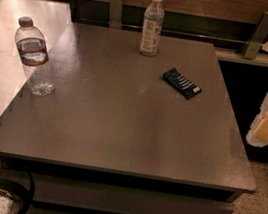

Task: Move rxbar blueberry near water bottle

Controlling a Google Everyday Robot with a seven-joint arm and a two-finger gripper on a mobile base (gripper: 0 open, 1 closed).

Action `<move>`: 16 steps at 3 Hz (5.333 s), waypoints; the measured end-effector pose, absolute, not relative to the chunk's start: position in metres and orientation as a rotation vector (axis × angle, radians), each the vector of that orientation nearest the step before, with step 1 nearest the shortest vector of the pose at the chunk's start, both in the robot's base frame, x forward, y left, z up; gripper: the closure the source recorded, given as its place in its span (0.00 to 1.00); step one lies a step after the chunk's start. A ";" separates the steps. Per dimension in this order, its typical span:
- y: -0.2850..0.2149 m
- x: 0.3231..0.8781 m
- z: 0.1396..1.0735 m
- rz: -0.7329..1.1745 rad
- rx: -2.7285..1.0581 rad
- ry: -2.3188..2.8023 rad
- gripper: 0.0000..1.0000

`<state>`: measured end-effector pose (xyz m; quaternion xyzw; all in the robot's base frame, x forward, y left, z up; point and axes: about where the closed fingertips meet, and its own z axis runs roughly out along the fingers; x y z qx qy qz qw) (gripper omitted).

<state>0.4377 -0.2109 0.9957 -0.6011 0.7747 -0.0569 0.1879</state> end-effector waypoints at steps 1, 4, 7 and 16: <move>-0.211 0.438 0.996 -0.160 -1.691 2.180 0.00; -0.281 0.582 0.973 0.091 -1.073 1.982 0.00; -0.266 0.622 0.946 0.248 -0.979 1.895 0.00; -0.154 0.665 0.811 0.545 -0.909 1.840 0.69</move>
Offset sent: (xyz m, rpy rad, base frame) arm 0.0877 -0.0617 0.0069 0.2003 -0.1610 -0.1890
